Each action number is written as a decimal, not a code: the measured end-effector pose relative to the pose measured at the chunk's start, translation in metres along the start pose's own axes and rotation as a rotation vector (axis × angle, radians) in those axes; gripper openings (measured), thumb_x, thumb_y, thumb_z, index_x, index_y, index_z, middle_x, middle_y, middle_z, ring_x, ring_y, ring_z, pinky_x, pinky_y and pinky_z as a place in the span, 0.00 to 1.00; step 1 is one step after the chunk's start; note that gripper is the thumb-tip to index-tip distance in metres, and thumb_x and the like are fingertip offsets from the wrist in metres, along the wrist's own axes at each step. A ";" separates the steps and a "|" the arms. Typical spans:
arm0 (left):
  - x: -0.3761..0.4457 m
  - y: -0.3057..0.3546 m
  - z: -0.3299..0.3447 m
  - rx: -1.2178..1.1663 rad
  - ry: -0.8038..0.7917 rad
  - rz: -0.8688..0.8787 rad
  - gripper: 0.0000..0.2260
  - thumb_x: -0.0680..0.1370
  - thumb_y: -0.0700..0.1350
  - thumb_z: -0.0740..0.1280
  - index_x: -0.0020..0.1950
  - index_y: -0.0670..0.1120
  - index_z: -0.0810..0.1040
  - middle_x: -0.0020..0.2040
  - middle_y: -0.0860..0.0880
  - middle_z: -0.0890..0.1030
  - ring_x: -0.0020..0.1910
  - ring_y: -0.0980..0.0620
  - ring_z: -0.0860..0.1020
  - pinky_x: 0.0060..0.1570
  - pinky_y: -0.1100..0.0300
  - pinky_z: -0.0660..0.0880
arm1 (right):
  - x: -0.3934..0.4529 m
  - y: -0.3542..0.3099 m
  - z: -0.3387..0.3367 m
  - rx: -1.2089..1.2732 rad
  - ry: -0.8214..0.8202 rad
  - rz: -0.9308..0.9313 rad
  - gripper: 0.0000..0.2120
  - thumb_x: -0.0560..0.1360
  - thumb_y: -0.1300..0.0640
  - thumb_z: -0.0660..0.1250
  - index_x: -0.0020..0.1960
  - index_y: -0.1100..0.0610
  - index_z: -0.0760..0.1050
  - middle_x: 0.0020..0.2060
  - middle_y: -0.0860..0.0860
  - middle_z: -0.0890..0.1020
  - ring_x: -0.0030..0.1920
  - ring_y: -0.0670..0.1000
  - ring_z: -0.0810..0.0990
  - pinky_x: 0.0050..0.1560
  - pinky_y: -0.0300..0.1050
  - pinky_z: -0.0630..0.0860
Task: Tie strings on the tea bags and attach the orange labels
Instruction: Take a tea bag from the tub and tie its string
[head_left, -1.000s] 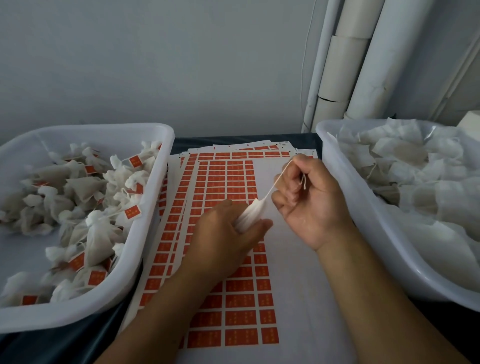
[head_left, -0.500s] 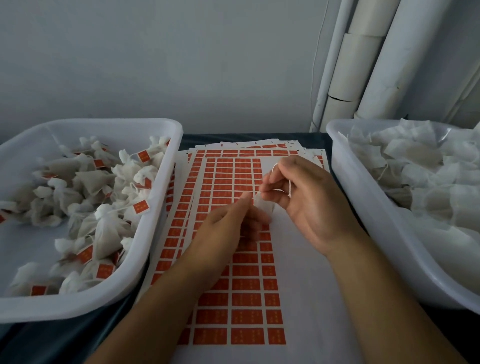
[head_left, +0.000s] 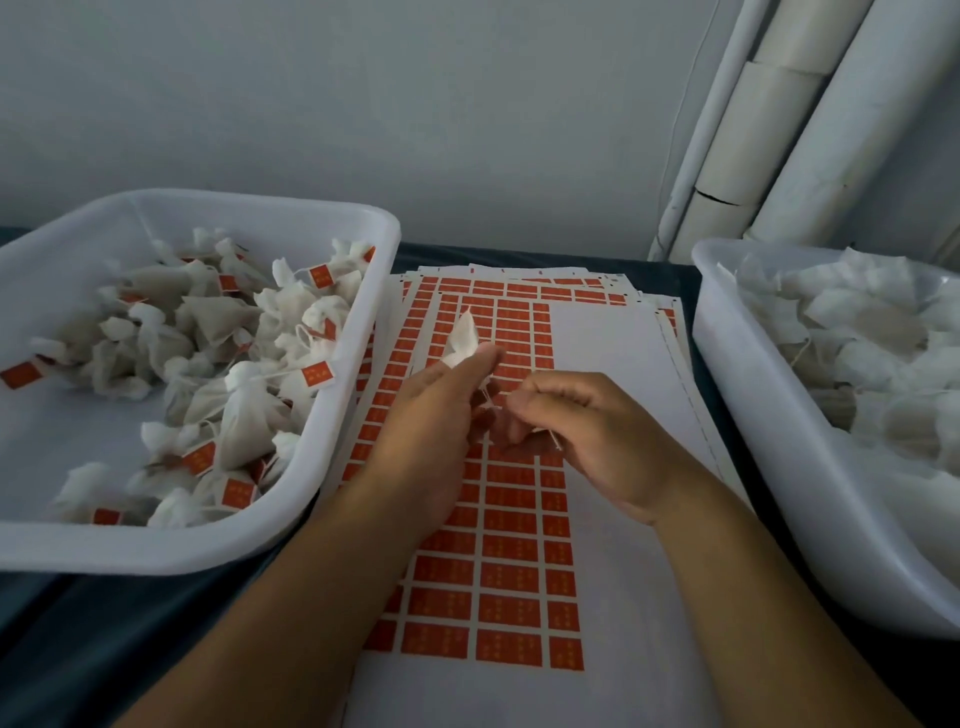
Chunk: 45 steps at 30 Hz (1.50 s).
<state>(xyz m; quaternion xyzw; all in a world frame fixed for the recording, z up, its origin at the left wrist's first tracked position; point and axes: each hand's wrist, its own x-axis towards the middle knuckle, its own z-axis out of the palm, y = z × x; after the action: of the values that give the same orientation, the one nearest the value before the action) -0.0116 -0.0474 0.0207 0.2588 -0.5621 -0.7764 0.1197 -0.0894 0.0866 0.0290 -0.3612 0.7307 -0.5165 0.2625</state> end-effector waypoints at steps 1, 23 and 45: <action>0.000 0.000 0.000 -0.025 0.027 -0.008 0.11 0.80 0.57 0.66 0.56 0.54 0.84 0.52 0.50 0.86 0.51 0.51 0.86 0.46 0.56 0.84 | 0.000 0.001 -0.001 0.035 -0.002 0.016 0.17 0.78 0.45 0.61 0.35 0.49 0.80 0.39 0.48 0.84 0.47 0.50 0.84 0.58 0.53 0.80; 0.012 -0.018 -0.007 0.955 0.000 0.492 0.13 0.77 0.60 0.67 0.42 0.51 0.75 0.41 0.55 0.75 0.35 0.56 0.76 0.31 0.66 0.72 | -0.001 0.001 -0.014 0.430 0.108 0.024 0.16 0.83 0.49 0.62 0.42 0.52 0.82 0.35 0.49 0.77 0.33 0.45 0.74 0.33 0.38 0.72; 0.004 -0.020 0.001 0.671 -0.168 0.363 0.23 0.87 0.53 0.51 0.39 0.57 0.80 0.32 0.58 0.79 0.33 0.63 0.76 0.39 0.62 0.70 | -0.001 0.007 -0.022 0.069 0.174 -0.127 0.10 0.82 0.47 0.63 0.57 0.52 0.77 0.56 0.45 0.85 0.25 0.44 0.74 0.27 0.35 0.71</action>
<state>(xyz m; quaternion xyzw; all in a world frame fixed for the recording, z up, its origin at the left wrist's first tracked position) -0.0131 -0.0419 0.0010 0.1157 -0.8292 -0.5342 0.1173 -0.1071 0.1008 0.0297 -0.3516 0.7079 -0.5864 0.1772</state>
